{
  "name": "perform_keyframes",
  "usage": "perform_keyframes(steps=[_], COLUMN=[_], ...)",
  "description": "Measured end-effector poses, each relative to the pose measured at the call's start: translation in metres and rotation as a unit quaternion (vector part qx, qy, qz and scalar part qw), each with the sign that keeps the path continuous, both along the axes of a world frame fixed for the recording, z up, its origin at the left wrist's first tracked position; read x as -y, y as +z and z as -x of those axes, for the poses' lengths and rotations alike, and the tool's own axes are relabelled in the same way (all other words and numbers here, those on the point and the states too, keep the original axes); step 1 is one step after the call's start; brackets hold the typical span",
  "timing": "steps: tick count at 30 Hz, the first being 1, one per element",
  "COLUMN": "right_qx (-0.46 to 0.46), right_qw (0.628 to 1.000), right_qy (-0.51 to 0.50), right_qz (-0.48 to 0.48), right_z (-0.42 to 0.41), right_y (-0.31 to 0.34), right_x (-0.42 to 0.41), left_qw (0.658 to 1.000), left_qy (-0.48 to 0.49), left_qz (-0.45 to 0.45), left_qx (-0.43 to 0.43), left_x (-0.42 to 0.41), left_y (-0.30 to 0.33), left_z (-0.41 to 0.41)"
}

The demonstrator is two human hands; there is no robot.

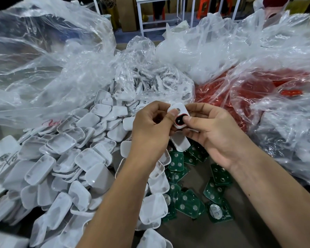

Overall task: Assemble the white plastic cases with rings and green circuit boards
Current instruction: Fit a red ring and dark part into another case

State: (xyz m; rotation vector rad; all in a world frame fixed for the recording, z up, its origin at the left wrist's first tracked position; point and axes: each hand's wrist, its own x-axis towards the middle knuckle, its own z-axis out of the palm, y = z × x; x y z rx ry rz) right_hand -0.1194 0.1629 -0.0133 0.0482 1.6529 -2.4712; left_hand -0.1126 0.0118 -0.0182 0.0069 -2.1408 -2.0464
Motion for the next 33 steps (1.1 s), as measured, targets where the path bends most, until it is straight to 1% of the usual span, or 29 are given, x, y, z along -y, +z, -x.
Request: perform_keyframes(steps=[4,6,10,14,18,22,26,29,33], right_qx=[-0.027,-0.036,-0.004,0.037,0.040,0.029,0.025,0.025,0.014], right_qw=[0.999,0.999,0.999,0.996,0.996,0.995,0.995,0.997,0.997], right_qy=[0.001,0.010,0.052,0.059,0.044,0.029,0.029,0.026,0.051], right_qz=[-0.034,-0.037,0.016,0.054,0.065,0.092,0.093,0.070,0.057], right_z=[-0.001,-0.002,-0.001,-0.001,0.000,0.000,-0.002,-0.003,-0.003], right_y=[0.001,0.004,0.009,0.007,0.006,0.006,0.007,0.008,0.010], right_x=[-0.002,-0.005,-0.010,-0.009,-0.008,-0.006,-0.003,-0.003,-0.006], left_qw=[1.000,0.999,0.997,0.995,0.992,0.985,0.980,0.975,0.963], left_qy=[-0.007,-0.014,-0.035,-0.041,-0.048,-0.056,-0.053,-0.034,-0.018], left_qz=[-0.009,-0.017,-0.056,-0.068,-0.098,-0.147,-0.175,-0.198,-0.238], left_qx=[0.022,0.035,0.042,0.056,0.071,0.076,0.083,0.099,0.123], left_x=[0.002,0.002,0.003,0.004,0.002,0.001,0.001,-0.001,0.000], left_y=[0.001,0.002,0.007,0.010,0.010,0.013,0.014,0.015,0.016], left_z=[0.000,0.000,-0.001,-0.002,-0.004,-0.007,-0.007,-0.006,-0.005])
